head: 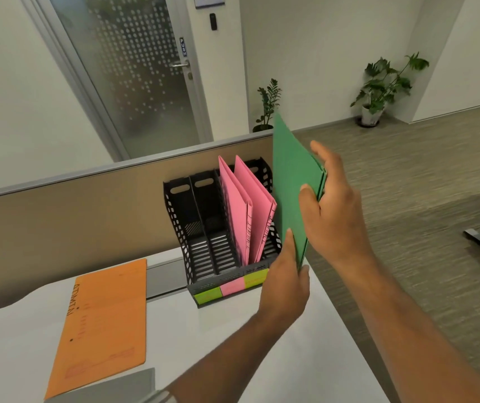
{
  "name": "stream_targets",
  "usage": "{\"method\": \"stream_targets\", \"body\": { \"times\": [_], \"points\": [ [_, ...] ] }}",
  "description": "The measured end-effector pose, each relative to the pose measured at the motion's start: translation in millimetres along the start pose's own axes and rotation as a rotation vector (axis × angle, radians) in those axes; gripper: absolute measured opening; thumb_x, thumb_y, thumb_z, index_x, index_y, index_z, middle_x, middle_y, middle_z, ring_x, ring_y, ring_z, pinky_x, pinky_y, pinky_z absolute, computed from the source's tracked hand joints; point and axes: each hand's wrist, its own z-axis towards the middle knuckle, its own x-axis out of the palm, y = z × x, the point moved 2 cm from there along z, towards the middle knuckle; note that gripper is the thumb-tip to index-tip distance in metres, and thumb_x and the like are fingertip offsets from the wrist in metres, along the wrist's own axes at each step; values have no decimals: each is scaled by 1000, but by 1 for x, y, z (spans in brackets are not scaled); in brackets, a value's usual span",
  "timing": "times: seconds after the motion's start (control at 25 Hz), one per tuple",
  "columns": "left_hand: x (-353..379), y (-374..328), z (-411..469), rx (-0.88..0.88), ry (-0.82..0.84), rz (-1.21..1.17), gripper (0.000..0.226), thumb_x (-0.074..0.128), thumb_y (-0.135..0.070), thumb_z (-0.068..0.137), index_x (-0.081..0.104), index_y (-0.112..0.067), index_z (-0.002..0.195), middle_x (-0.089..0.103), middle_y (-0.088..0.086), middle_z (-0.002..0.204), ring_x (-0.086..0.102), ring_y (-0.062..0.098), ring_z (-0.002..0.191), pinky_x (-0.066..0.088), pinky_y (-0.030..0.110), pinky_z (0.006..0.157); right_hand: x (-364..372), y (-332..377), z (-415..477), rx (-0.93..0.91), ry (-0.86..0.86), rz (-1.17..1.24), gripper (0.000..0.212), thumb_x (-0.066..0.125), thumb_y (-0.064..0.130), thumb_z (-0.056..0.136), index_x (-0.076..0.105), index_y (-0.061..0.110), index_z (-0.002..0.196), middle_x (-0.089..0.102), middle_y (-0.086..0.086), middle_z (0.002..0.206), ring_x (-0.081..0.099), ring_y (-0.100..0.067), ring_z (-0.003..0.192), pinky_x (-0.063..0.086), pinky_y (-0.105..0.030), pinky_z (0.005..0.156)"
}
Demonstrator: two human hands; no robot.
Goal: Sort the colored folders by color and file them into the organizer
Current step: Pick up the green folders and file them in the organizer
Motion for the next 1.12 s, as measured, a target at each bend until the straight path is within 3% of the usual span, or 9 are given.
{"method": "stream_targets", "body": {
  "times": [0.12, 0.32, 0.44, 0.56, 0.68, 0.76, 0.88, 1.0, 1.12],
  "points": [
    [0, 2, 19, -2, -52, -18, 79, 56, -20, 106, 9, -35, 168, 63, -6, 139, 65, 12, 115, 60, 38, 101, 2, -6, 17, -65, -2, 51, 57, 53, 5, 101, 36, 20, 154, 63, 2, 116, 67, -10, 65, 57, -23, 51],
    [4, 15, 49, -50, -61, -98, 71, 58, -15, 107, 22, -28, 166, 56, -6, 152, 58, 14, 135, 48, 41, 119, 26, -18, 37, -146, 52, 40, 54, 51, 5, 102, 39, 18, 153, 66, -7, 123, 68, -14, 69, 60, -32, 54],
    [-3, 23, 79, -133, -13, -143, 59, 53, -8, 108, 31, -17, 162, 62, 2, 139, 63, 18, 122, 52, 44, 114, 48, -33, 46, -162, 81, 32, 56, 52, 4, 103, 38, 18, 155, 66, -10, 125, 68, -16, 76, 62, -32, 61],
    [-4, 36, 99, -170, 53, -83, 43, 47, -9, 110, 40, -1, 152, 65, 16, 126, 64, 30, 108, 54, 55, 103, 68, -52, 48, -183, 100, 41, 56, 53, 2, 102, 39, 14, 155, 66, -13, 126, 69, -17, 88, 64, -32, 72],
    [-1, 48, 105, -213, 82, -70, 49, 48, -17, 111, 35, 2, 154, 63, 27, 132, 66, 43, 114, 53, 63, 102, 80, -67, 46, -197, 31, 34, 53, 54, 4, 104, 40, 12, 154, 67, -12, 125, 67, -13, 87, 60, -21, 71],
    [0, 54, 107, -178, 63, -101, 59, 50, -16, 110, 25, -8, 163, 65, 17, 137, 69, 31, 115, 54, 54, 109, 86, -72, 50, -210, -15, 42, 52, 54, 6, 103, 41, 14, 152, 68, -11, 124, 63, -8, 85, 54, -12, 71],
    [3, 67, 112, -107, 44, -98, 64, 51, -17, 110, 22, -20, 167, 59, -12, 134, 58, -13, 97, 51, 26, 104, 90, -77, 51, -262, -54, 33, 49, 56, 6, 102, 44, 12, 149, 68, -12, 122, 57, -4, 83, 45, -1, 69],
    [9, 82, 115, -124, 46, -65, 52, 49, -18, 111, 35, -19, 161, 68, -5, 122, 60, -4, 89, 59, 34, 101, 90, -84, 42, -242, -97, 19, 47, 59, 4, 100, 48, 7, 146, 67, -13, 122, 60, -8, 78, 44, -2, 67],
    [15, 94, 114, -143, 57, -46, 52, 52, -17, 110, 38, -20, 160, 69, -1, 128, 58, 3, 97, 53, 33, 103, 98, -95, 30, -235, -52, -22, 47, 60, 5, 100, 48, 7, 146, 67, -13, 123, 49, 1, 70, 39, 0, 64]
  ]
}}
